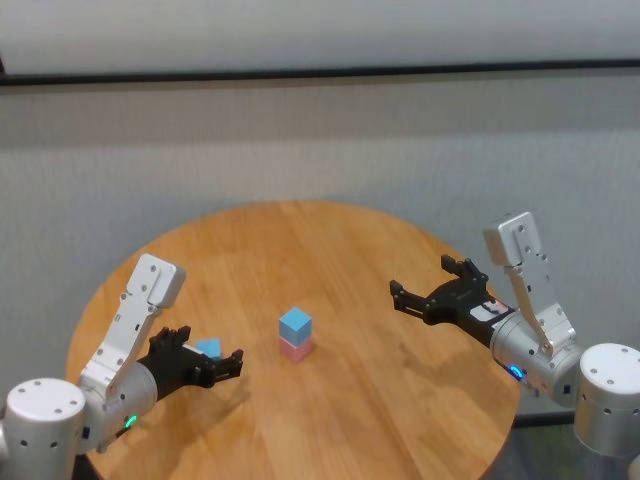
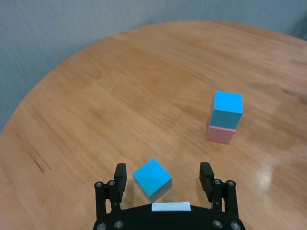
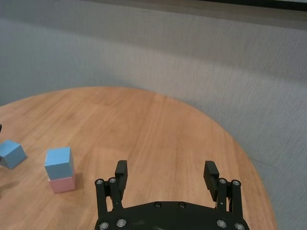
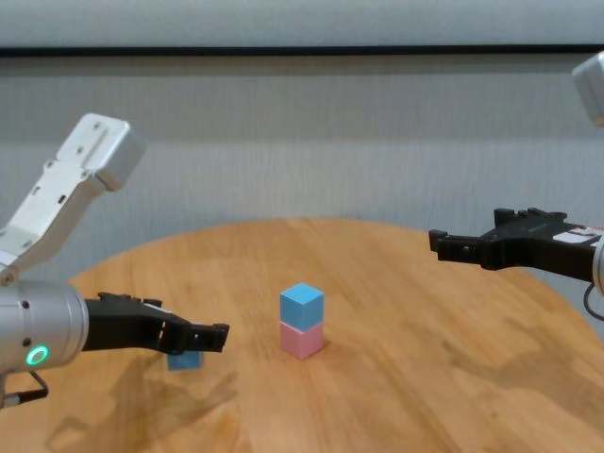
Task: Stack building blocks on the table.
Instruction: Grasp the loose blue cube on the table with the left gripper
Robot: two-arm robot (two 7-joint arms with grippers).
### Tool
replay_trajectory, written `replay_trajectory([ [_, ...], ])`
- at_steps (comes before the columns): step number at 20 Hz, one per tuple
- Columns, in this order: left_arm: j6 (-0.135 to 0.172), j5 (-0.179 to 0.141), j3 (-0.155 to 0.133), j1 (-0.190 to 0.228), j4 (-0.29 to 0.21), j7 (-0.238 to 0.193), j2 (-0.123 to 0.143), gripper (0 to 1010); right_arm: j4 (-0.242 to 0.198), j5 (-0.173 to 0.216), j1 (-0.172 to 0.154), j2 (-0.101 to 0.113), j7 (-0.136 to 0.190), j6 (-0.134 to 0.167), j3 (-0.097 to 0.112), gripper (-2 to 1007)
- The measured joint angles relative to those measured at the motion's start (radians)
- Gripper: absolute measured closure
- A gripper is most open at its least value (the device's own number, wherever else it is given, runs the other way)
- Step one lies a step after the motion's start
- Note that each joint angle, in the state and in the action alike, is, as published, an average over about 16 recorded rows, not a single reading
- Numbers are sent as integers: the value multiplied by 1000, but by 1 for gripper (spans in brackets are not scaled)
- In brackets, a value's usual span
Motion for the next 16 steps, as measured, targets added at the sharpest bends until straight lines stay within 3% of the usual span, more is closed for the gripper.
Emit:
replay_trajectory([
  [16, -10, 17, -3, -22, 62, 2, -25, 8, 0, 0, 0, 0, 0, 0, 0, 5],
])
